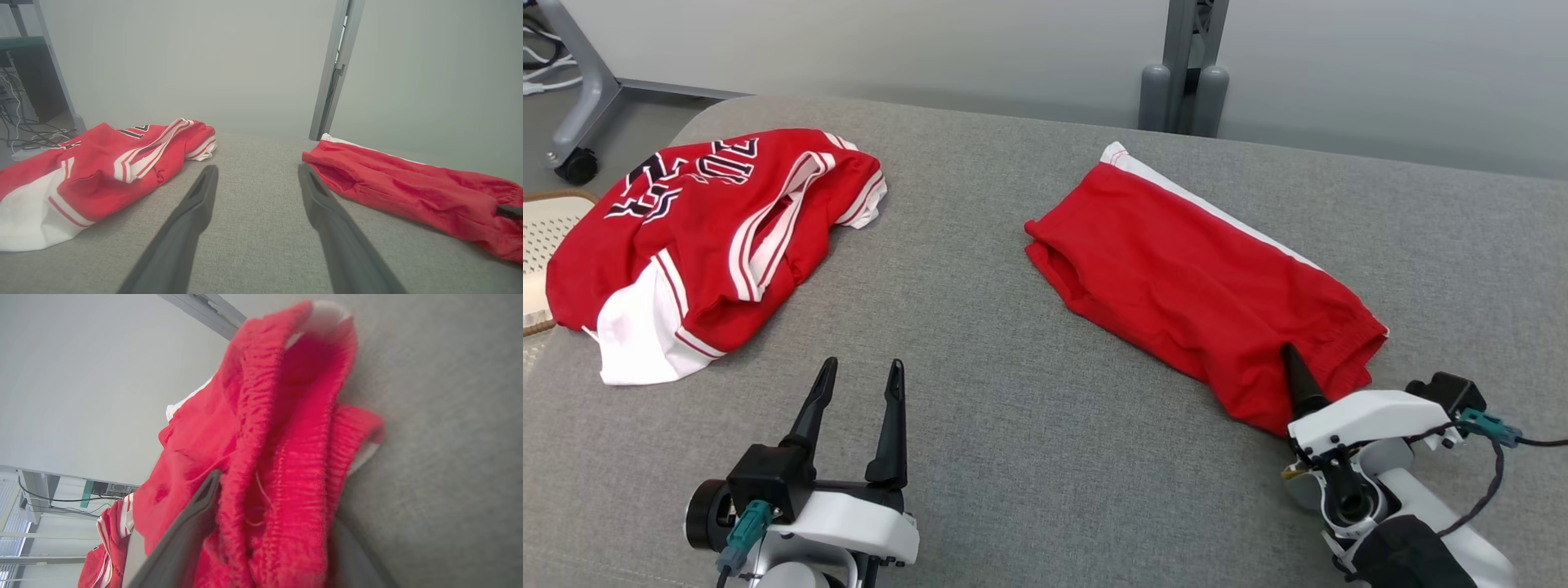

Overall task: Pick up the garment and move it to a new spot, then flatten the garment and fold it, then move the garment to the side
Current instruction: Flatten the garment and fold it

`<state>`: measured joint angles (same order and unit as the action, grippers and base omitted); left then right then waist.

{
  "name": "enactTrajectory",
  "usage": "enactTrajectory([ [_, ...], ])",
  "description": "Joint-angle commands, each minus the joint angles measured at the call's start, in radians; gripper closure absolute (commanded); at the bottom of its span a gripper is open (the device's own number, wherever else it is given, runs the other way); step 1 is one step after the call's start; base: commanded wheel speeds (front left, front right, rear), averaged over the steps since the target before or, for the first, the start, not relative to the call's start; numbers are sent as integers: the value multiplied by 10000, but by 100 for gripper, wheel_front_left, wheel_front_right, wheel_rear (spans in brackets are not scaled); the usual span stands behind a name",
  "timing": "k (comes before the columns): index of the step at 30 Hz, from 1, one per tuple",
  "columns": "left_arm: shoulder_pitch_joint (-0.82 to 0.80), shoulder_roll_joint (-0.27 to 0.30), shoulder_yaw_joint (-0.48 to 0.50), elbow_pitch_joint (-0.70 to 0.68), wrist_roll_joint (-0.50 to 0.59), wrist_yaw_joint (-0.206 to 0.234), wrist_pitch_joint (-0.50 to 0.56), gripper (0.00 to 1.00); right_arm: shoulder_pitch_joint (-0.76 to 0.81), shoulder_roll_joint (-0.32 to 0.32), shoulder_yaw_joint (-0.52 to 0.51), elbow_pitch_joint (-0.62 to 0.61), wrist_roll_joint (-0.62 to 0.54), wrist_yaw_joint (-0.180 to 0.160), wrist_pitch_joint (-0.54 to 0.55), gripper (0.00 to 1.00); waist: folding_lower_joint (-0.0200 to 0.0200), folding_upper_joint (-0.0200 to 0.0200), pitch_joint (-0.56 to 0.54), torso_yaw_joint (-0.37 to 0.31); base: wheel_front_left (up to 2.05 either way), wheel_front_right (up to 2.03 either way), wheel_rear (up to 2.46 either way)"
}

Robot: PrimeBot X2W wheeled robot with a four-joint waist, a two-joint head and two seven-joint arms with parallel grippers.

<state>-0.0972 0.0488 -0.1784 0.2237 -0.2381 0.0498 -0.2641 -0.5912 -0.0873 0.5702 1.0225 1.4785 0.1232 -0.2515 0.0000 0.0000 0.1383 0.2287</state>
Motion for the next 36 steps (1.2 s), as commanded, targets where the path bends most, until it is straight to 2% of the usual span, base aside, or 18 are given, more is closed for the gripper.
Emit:
enactTrajectory([
  [1,-163,34,8,6,-18,44,-8,0,148,641,208,97,61,136,123,100,0,0,-17,19,0,0,0],
  [8,-49,35,80,17,25,76,-8,0,-112,172,331,500,-519,99,-82,100,0,0,-190,8,0,0,0],
  [15,29,33,94,18,35,26,-8,0,-471,-897,856,627,-1178,79,483,100,0,0,-371,-179,0,0,0],
  [23,-55,35,81,54,93,-8,-7,0,-814,-2882,1855,387,-2257,79,1440,100,0,0,-354,-288,0,0,0],
  [24,-75,33,75,64,88,-8,-8,0,-921,-3422,2164,383,-2604,77,1634,100,0,0,-332,-291,0,0,0],
  [29,-124,33,33,74,85,-32,-8,0,-1266,-4552,2971,790,-3594,77,1927,100,0,0,-268,-249,0,0,0],
  [30,-124,33,33,74,85,-32,-8,0,-1266,-4552,2971,790,-3594,77,1927,100,0,0,-268,-249,0,0,0],
  [31,-130,33,38,71,90,-26,-6,0,-1459,-4746,3195,1044,-4003,77,1849,100,0,0,-243,-246,0,0,0],
  [36,-181,35,-5,76,69,11,-8,0,-2318,-4809,3980,2122,-5258,78,1812,100,0,0,-154,-172,0,0,0],
])
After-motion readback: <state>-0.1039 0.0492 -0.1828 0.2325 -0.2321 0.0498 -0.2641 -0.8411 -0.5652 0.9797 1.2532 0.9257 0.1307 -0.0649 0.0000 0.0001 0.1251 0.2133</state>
